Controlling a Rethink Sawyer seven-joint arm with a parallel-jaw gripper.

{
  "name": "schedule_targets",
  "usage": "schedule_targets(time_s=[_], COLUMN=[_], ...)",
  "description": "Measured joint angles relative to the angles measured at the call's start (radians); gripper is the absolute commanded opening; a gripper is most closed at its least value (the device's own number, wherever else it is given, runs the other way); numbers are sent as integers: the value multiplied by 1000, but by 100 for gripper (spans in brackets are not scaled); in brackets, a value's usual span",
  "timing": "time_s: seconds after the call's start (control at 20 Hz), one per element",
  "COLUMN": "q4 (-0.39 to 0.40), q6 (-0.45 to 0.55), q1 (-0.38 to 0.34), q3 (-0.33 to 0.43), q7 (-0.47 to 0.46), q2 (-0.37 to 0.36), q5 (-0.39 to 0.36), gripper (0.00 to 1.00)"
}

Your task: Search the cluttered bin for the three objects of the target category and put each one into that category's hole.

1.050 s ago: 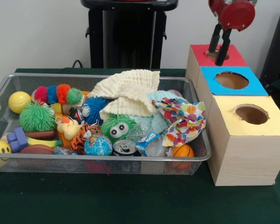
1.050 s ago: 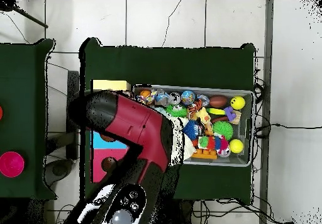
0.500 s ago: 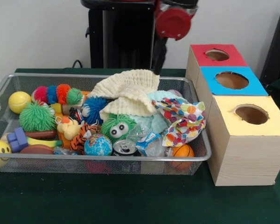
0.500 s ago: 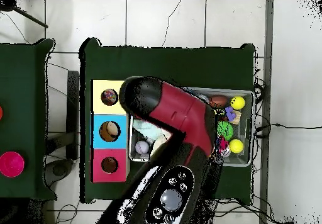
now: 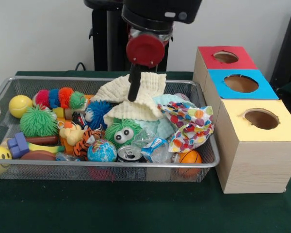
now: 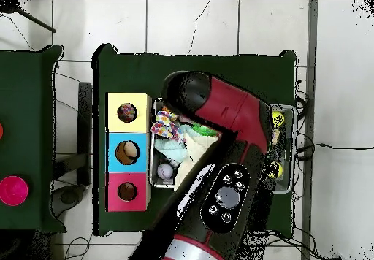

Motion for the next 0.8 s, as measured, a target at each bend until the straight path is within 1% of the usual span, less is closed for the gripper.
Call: schedule_targets(time_s=[0.25,0.45,0.6,0.8], q4=[-85,-172,-218,-242], q6=[46,102,129,137], q1=[3,10,21,35], q3=[13,17,17,19], q7=[0,0,0,0], q2=[57,113,142,156], q5=[0,0,2,7], gripper=[100,100,100,100])
